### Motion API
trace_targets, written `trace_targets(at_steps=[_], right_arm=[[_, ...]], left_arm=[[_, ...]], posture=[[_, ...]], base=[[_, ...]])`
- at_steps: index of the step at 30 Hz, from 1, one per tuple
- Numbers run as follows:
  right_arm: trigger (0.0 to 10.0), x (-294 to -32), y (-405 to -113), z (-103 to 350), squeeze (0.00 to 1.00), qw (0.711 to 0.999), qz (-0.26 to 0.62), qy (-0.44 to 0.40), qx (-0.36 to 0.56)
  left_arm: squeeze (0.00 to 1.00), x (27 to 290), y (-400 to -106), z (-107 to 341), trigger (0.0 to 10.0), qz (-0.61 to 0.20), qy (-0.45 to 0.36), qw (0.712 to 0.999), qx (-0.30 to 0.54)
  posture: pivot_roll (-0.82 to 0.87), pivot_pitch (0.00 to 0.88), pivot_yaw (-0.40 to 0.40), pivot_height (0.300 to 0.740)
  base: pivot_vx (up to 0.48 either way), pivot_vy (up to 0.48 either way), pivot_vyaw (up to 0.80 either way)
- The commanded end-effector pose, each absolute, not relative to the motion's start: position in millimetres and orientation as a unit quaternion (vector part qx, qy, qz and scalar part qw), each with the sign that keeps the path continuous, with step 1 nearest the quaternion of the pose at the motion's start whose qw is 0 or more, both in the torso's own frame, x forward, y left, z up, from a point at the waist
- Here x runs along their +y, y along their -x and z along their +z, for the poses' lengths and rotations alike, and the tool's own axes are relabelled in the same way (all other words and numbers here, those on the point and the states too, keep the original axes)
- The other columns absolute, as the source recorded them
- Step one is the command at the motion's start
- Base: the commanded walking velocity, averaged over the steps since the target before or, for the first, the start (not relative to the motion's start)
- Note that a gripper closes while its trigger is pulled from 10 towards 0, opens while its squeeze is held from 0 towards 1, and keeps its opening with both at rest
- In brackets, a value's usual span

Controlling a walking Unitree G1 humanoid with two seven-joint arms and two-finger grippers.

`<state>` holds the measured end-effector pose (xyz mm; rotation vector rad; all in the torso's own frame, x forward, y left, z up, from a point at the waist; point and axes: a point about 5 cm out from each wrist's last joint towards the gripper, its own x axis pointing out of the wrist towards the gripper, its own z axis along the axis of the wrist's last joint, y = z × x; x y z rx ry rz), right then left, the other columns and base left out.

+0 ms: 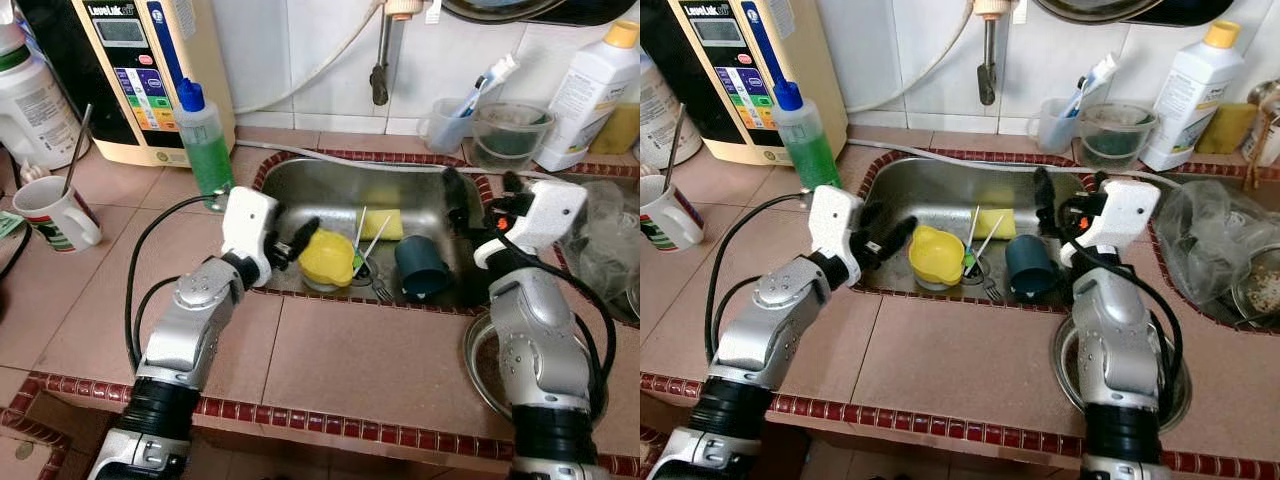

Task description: Kitchen organization

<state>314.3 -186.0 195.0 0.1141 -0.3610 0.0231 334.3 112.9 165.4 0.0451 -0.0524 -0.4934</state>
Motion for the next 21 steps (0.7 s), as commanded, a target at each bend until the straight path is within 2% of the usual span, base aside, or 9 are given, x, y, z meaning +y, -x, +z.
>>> trace_targets(at_steps=[1,7,14,15,16,17,21], right_arm=[[10.0,-183,-308,198,1.00,0.980,0.003,-0.039,-0.197],[10.0,-169,-293,187,1.00,0.980,0.007,-0.017,-0.197],[10.0,-149,-281,178,1.00,0.981,0.013,0.004,-0.193],[10.0,-147,-279,176,0.89,0.981,0.013,0.008,-0.191],[10.0,-147,-279,176,0.89,0.981,0.013,0.008,-0.191],[10.0,-145,-279,176,0.00,0.982,0.012,0.009,-0.190],[10.0,-142,-277,176,0.00,0.982,0.012,0.014,-0.190]], left_arm=[[0.00,114,-334,165,10.0,-0.230,-0.039,0.972,-0.038],[0.00,114,-334,165,10.0,-0.208,-0.001,0.977,-0.049],[0.00,105,-320,158,10.0,-0.228,0.009,0.972,-0.062],[0.00,105,-318,158,10.0,-0.229,0.005,0.971,-0.067],[0.00,105,-318,158,10.0,-0.229,0.005,0.971,-0.067],[0.00,106,-317,158,10.0,-0.228,0.009,0.971,-0.069],[0.00,112,-317,161,10.0,-0.224,0.010,0.972,-0.073]], posture=[[-0.20,0.043,0.058,0.740],[-0.20,0.023,0.055,0.740],[-0.21,0.017,0.054,0.740],[-0.21,0.015,0.052,0.740],[-0.21,0.015,0.052,0.740],[-0.21,0.015,0.048,0.740],[-0.21,0.014,0.043,0.740]], base=[[0.000,0.000,0.00],[0.000,0.000,0.00],[0.000,0.000,0.00],[0.000,0.000,0.00],[0.000,0.000,0.00],[0.000,0.000,0.00],[0.000,0.000,0.00]])
